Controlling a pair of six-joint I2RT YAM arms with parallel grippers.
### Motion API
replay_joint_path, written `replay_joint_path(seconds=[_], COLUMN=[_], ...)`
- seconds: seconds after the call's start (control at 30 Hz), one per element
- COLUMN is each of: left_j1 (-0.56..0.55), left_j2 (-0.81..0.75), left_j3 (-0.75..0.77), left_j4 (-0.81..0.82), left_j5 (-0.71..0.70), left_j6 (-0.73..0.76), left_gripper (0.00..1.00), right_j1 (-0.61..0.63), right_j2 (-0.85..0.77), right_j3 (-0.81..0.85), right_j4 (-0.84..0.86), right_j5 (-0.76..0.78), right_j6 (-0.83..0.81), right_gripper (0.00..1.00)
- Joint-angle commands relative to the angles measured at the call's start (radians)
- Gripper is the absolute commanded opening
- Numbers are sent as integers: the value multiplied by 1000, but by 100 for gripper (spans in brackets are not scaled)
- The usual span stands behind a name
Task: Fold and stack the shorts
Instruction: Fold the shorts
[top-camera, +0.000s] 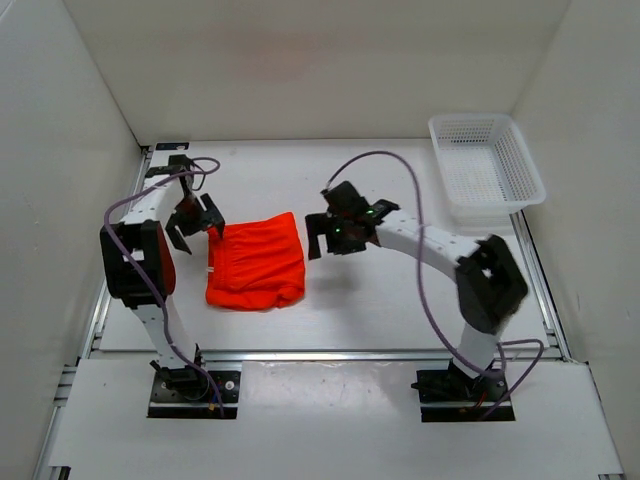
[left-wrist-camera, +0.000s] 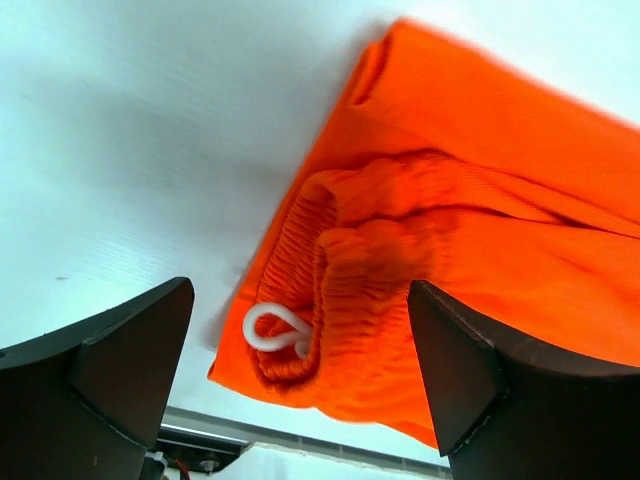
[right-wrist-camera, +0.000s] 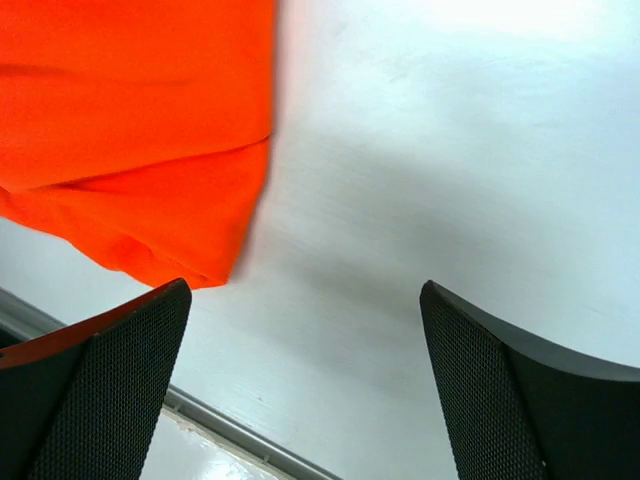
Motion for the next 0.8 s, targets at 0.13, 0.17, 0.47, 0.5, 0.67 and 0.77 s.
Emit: replay_joint_path(seconds=[0.13, 0.17, 0.47, 0.5, 0.67, 0.77], left_j1=[17, 17, -25, -38, -61, -71], left_j2=[-294, -316, -529, -581, -711, -780], left_j3=[93, 76, -158, -171, -180, -189], left_j4=[-44, -44, 52, 65, 83, 92], left_j5=[-59, -70, -30, -20, -20, -20], left_j6=[-16, -16, -56, -56, -47, -47], left_gripper=[100, 100, 82, 82, 97, 100], right_j1=[-146, -163, -370, -379, -401, -401], right_j2=[-444, -476, -731, -731, -768, -768], right_j3=[-131, -157, -229, -241, -260, -271], right_j4=[-99, -112, -276, -289, -298, -307], right_j5=[305, 328, 512, 526, 538, 538], right_j6=[-28, -28, -18, -18, -18, -9], right_gripper=[100, 100, 100, 100, 100, 99])
